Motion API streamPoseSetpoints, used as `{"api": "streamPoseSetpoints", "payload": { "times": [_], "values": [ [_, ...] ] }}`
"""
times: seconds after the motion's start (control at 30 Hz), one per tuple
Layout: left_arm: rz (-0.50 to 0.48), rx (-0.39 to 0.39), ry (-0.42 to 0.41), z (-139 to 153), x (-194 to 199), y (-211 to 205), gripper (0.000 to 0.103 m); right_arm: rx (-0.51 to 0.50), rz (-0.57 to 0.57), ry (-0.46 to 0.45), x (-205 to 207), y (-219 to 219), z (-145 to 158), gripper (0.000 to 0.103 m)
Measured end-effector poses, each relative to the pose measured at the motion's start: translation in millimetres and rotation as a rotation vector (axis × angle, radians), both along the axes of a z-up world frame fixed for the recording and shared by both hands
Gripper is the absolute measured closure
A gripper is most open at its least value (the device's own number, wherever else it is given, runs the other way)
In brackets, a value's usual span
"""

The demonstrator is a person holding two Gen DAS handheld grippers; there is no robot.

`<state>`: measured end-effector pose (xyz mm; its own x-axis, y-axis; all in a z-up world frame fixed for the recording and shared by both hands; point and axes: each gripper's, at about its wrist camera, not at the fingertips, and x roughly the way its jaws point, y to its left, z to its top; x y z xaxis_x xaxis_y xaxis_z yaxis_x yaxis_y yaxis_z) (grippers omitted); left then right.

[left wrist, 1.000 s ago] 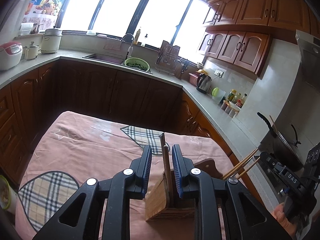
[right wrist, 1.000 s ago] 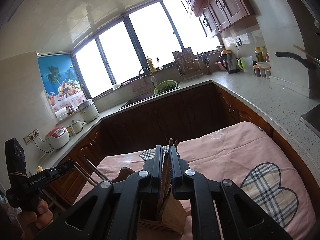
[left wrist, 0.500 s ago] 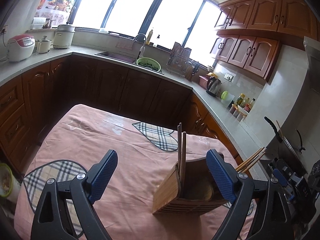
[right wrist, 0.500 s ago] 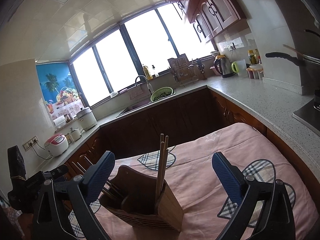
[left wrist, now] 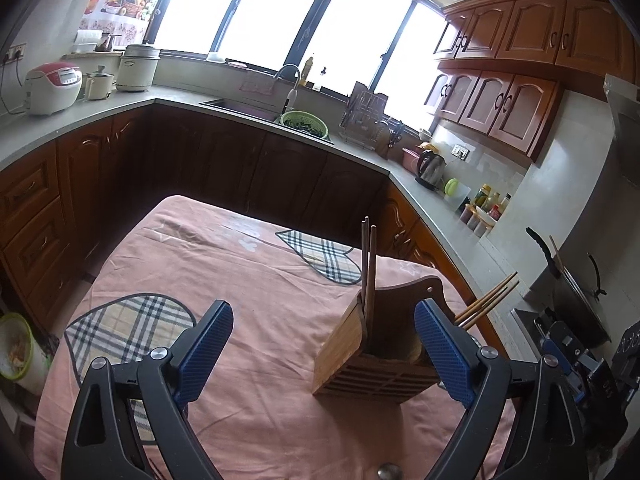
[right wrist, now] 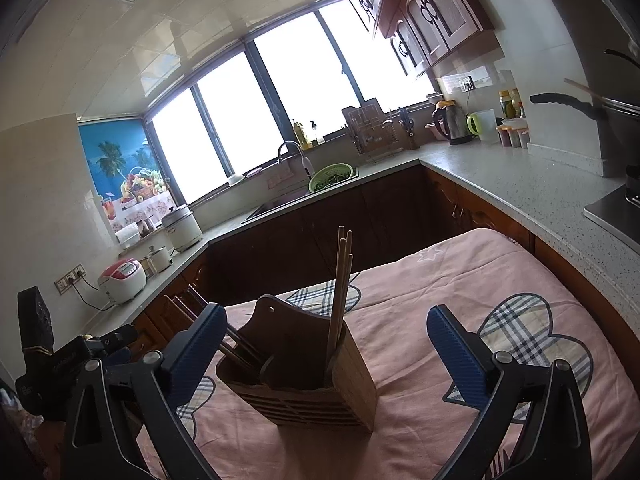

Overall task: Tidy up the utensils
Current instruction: 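Pull both open tools back from the holder over the table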

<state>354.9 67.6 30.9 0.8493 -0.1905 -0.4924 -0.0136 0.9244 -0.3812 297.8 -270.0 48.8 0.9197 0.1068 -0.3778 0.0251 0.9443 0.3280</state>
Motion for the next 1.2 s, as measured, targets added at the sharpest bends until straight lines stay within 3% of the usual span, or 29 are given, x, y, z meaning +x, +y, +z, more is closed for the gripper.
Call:
{"api": "streamPoseSetpoints", "payload": {
  "times": [0.7, 1.2],
  "values": [
    [-0.018, 0.008, 0.033, 8, -115, -1, 0.009, -0.037, 0.014, -0.031, -87, 23, 6, 0.0],
    [-0.005, 0.074, -0.009, 9, -171, -4, 0.005, -0.095, 0.033, -0.029, -126, 41, -5, 0.0]
  ]
}}
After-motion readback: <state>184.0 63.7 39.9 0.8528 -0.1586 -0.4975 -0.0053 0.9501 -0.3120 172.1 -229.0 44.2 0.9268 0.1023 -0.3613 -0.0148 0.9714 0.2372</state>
